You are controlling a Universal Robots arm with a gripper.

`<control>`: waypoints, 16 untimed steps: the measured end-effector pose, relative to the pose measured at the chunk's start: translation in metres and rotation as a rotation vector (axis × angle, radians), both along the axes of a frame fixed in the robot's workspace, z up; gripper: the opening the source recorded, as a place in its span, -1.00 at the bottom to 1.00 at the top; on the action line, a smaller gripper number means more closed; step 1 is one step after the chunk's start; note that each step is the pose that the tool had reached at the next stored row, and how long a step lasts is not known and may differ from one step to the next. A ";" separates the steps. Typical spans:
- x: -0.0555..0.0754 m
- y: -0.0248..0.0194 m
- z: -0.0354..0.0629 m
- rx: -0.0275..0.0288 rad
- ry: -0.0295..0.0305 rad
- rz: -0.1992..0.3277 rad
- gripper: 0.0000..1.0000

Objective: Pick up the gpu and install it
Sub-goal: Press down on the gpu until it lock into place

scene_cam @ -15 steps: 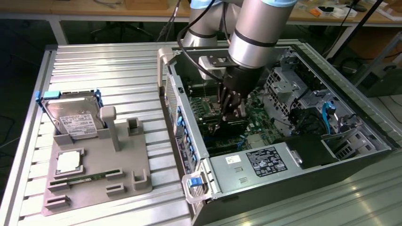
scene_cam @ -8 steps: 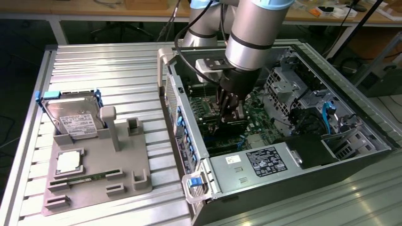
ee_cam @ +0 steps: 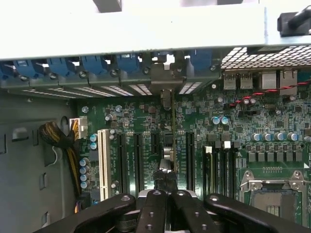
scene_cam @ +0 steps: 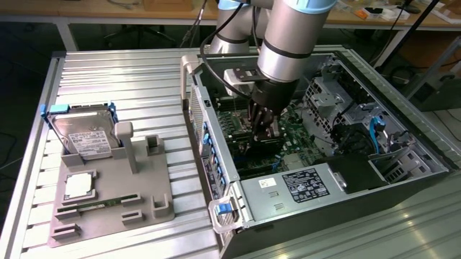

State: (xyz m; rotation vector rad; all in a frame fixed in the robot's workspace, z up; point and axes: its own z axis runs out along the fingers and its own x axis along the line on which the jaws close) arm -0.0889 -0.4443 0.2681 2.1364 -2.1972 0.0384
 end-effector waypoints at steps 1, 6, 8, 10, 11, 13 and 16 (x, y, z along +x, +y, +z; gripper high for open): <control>0.000 -0.0001 -0.0008 -0.0007 -0.0006 0.000 -0.79; 0.000 0.0002 0.0014 0.0031 -0.0022 0.000 -0.79; 0.000 0.0000 0.0040 0.0020 -0.0014 0.000 -0.79; 0.000 0.0000 0.0087 0.0021 -0.0014 0.000 -0.79; 0.000 0.0000 0.0132 0.0019 -0.0013 0.000 -0.79; -0.001 0.0000 0.0183 0.0020 -0.0013 0.000 -0.79; -0.003 0.0000 0.0248 0.0018 -0.0009 0.000 -0.79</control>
